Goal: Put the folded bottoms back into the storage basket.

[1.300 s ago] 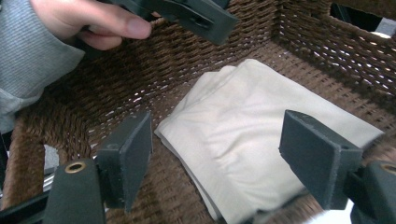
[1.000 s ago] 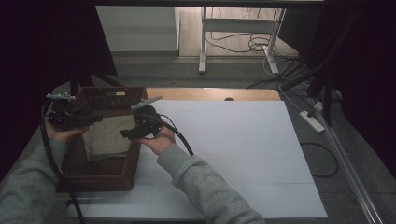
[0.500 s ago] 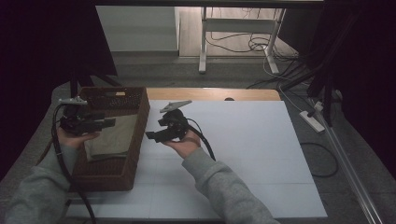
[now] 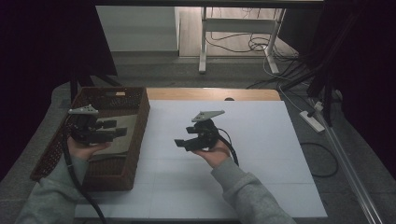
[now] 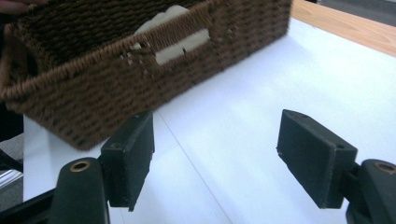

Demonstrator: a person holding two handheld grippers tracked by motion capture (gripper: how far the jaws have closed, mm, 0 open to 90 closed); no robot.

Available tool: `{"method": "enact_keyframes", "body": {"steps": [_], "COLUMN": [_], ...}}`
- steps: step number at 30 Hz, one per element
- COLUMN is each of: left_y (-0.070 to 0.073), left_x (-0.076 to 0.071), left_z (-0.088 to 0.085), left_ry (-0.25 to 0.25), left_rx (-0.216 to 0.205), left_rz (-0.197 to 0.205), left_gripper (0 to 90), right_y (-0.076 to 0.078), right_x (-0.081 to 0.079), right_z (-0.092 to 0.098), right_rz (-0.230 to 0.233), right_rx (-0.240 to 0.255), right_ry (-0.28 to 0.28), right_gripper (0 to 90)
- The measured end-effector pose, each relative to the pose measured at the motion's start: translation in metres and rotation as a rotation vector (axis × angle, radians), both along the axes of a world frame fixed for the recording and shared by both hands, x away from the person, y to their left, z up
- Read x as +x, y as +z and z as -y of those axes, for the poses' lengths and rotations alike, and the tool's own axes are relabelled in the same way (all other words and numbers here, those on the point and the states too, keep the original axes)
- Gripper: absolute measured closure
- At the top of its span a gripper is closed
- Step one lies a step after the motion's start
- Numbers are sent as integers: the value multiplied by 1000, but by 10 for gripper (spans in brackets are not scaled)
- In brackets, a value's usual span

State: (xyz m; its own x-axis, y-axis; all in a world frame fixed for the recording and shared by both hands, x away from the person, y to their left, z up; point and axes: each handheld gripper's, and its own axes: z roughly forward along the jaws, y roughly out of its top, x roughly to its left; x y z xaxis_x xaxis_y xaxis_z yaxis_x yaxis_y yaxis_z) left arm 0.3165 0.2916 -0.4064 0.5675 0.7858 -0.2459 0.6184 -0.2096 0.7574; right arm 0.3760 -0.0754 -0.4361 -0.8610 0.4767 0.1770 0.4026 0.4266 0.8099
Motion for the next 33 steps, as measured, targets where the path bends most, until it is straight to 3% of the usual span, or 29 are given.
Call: {"method": "enact_keyframes", "body": {"steps": [9, 23, 33], "left_y": [-7, -17, -25], "left_x": [-17, -42, -54], "left_z": [20, 42, 46], "left_ry": [-15, -48, -64], "left_rx": [1, 19, 26], "left_rz": [-7, 5, 14], "left_gripper": [319, 319, 317], "right_y": [-4, -16, -29], "right_x": [-14, -33, -48], "right_z": [54, 151, 195], "right_rz": [17, 19, 9], "right_rx": [-9, -16, -58], "right_ry": [-54, -190, -236], "right_gripper": [280, 280, 280]}}
